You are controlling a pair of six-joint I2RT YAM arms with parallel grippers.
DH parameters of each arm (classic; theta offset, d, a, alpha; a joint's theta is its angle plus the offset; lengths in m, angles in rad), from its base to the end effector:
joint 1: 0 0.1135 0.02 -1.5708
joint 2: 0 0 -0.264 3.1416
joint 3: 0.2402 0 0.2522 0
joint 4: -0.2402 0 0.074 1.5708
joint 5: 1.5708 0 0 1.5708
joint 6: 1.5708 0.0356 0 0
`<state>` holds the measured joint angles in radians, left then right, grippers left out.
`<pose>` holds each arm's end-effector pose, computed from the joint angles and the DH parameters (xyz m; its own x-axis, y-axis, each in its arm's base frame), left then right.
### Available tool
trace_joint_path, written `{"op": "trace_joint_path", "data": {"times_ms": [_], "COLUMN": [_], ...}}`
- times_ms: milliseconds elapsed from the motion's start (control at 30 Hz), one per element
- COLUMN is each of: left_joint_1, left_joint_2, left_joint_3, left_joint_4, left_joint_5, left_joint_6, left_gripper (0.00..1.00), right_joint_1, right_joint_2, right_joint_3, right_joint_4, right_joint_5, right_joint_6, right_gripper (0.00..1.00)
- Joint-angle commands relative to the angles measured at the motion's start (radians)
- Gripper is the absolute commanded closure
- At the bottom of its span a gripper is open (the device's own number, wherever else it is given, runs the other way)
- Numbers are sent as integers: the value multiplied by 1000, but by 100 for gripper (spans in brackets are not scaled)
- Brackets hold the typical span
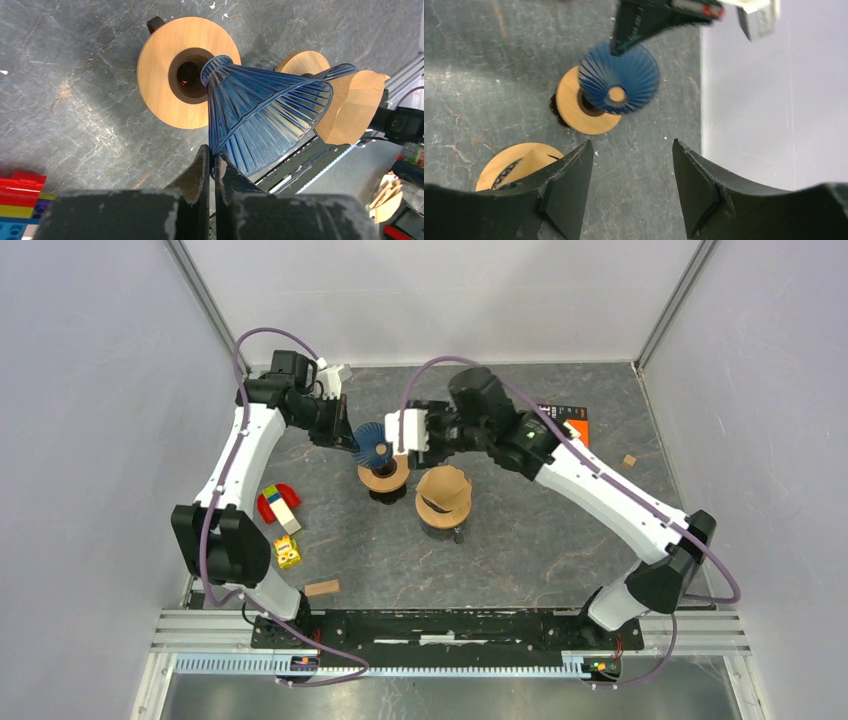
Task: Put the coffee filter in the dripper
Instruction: Place the coffee dripper in the dripper holder.
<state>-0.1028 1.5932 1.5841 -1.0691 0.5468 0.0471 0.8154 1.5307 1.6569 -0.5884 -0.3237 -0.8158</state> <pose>0.3172 -0.0513 0.3432 -0.8598 0.1291 -0.4940 0.3732 0.8193 -0.4354 0.2258 0.2562 0.4196 0.4353 -0.5449 -0.7167 -0.8294 0.0670 -0.5547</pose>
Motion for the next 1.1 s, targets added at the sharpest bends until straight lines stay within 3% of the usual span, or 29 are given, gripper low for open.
{"op": "trace_joint_path", "data": {"times_ms": [0,367,1067], "left_joint_1": [-5,-5,-6], "left_joint_2": [23,77,133], "left_joint_3": [39,59,74], "left_joint_4": [-3,-62,-95], "left_joint_5": [59,54,63], "left_joint_6": [-72,-67,-73], "left_gripper": [98,98,98], "right_joint_1": [82,204,210], "right_joint_2": [57,174,379], "right_joint_3": [62,82,134], "right_joint_4": [-97,-122,-56], "right_joint_5": [100,200,233], "right_joint_6": [-99,-170,-171], "right_gripper": [35,38,47]}}
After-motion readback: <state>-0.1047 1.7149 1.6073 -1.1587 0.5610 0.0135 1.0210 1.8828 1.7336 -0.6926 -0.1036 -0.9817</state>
